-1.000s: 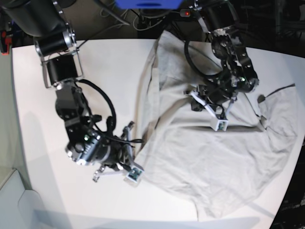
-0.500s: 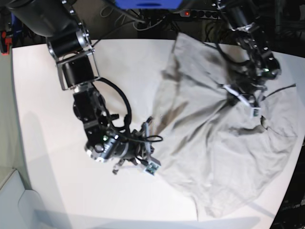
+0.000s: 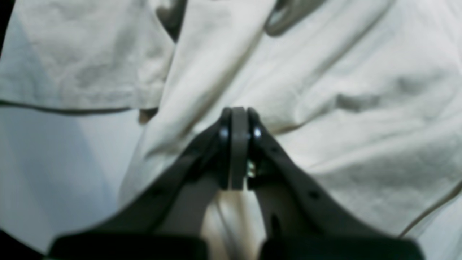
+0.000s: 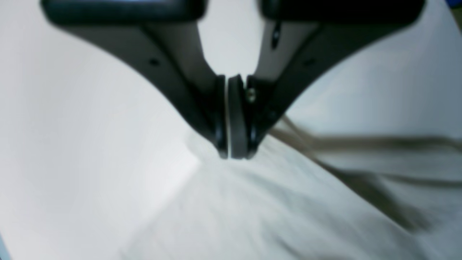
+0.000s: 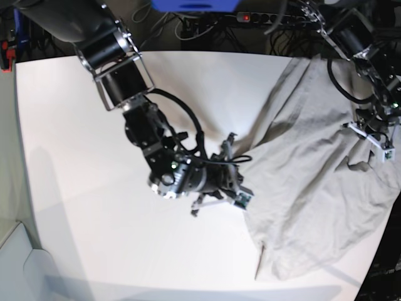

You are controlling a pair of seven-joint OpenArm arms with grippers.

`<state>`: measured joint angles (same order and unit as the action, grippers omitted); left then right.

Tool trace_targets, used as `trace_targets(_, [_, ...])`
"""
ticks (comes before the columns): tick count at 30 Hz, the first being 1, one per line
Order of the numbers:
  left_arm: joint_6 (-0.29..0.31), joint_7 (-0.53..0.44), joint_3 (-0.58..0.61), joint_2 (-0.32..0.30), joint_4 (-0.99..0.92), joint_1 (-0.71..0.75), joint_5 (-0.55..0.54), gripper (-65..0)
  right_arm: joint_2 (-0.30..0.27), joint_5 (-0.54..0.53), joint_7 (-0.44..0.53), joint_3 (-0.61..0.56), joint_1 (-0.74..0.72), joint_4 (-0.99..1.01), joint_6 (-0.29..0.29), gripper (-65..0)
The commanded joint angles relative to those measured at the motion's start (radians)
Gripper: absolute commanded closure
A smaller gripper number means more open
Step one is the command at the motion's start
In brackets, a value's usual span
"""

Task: Layout the t-shirt on the table in an organized manner, then fold the t-shirt properly
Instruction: 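Gather the t-shirt body with both grippers and lift it up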

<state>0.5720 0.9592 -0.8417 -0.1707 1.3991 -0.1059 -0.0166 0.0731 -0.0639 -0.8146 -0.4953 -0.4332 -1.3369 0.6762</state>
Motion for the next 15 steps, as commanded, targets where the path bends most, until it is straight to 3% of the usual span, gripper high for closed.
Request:
trace_targets(1, [0.001,-0.006,-0.003,-0.013,0.039,-0.015,-0.006,-0.2,0.024,-0.015,0.022,0.004,-0.026,-0.016,0.0,-0.9])
trace_targets(5, [0.003,0.031,-0.003,0.009,0.128,-0.008,-0.006,-0.2,0.084,-0.015,0.093,0.004,-0.033,0.07,-0.002,-0.9])
trace_targets(9, [0.004,0.117,-0.052,0.081,0.288,0.028,-0.009,-0.2,0.084,-0.015,0.219,0.004,-0.049,0.233,-0.003,-1.0])
trace_targets(15, [0.004,0.157,-0.064,0.156,0.428,0.122,-0.079,-0.2,0.084,-0.018,0.375,0.005,-0.117,0.483,-0.003,-0.9])
